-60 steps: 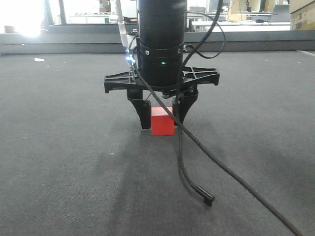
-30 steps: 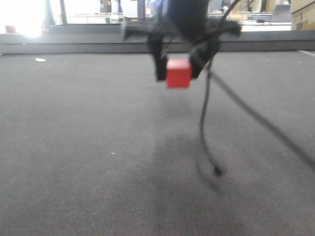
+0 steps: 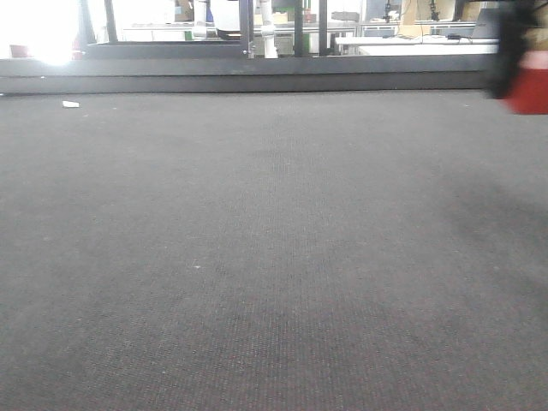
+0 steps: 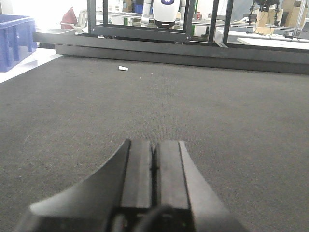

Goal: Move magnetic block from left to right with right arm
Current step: 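Hold the red cube raised in the right gripper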

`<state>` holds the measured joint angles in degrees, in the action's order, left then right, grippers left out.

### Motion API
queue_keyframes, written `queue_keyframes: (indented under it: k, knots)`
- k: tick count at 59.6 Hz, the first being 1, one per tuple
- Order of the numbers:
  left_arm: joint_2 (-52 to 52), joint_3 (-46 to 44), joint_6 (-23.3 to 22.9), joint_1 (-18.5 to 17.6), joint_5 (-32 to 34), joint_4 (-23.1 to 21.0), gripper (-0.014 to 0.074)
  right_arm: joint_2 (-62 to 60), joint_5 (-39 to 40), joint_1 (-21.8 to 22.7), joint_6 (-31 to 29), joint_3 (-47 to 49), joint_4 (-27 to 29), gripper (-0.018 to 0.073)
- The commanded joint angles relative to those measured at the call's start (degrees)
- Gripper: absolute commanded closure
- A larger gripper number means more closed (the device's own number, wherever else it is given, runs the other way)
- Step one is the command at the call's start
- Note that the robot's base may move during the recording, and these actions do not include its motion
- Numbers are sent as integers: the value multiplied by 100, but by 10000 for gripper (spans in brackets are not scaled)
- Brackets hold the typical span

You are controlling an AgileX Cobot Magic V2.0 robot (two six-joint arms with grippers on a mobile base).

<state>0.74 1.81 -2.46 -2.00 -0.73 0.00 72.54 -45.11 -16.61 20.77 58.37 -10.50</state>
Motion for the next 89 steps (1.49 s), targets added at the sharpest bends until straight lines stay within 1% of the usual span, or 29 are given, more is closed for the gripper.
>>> queue_keyframes:
  k: [1,9,27,34,49,65,74,89]
  knots:
    - [81,59,-25,6,507,0,713,-737,418,265,-352,-422,-73,334]
    - [81,59,-25,6,507,0,713,-1654,471,373,-623,-1117,-55,334]
    - [81,59,-25,6,507,0,713,-4069,471,367,-643,-2344,-39,334]
    - [81,59,-25,6,507,0,713,-4900,465,367,-648,-2537,-39,334]
    - [81,59,-25,6,507,0,713,-6430,450,367,-648,-2554,-102,334]
    - [81,59,-25,6,507,0,713,-7302,486,367,-648,-2554,-393,334]
    - [81,59,-25,6,507,0,713,-7333,642,367,-648,-2554,-398,334]
    - [81,59,-25,6,507,0,713,-7333,642,367,-648,-2554,-398,334]
